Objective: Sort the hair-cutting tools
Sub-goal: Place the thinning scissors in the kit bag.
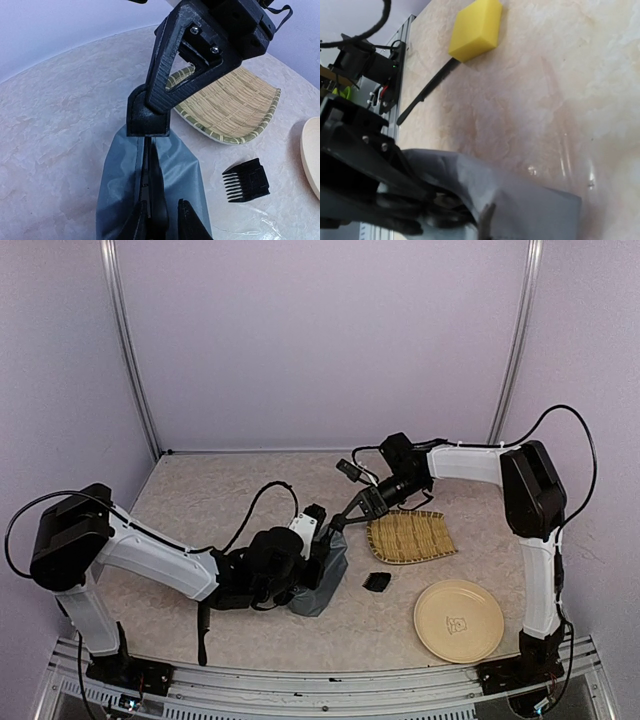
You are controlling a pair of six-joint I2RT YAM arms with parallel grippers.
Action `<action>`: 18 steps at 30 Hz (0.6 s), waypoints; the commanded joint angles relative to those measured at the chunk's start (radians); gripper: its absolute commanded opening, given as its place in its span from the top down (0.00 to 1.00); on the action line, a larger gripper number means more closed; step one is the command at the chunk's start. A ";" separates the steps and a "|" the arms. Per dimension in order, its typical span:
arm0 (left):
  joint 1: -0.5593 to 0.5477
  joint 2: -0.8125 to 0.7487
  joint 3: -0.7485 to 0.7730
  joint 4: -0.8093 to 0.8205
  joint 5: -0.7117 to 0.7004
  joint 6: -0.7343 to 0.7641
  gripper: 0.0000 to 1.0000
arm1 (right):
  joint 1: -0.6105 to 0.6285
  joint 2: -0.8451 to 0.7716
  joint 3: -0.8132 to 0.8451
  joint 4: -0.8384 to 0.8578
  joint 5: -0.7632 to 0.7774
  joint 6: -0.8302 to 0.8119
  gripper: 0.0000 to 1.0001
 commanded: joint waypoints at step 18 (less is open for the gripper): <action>0.098 -0.001 0.131 -0.192 0.178 -0.058 0.98 | -0.009 -0.049 0.021 -0.019 -0.031 -0.018 1.00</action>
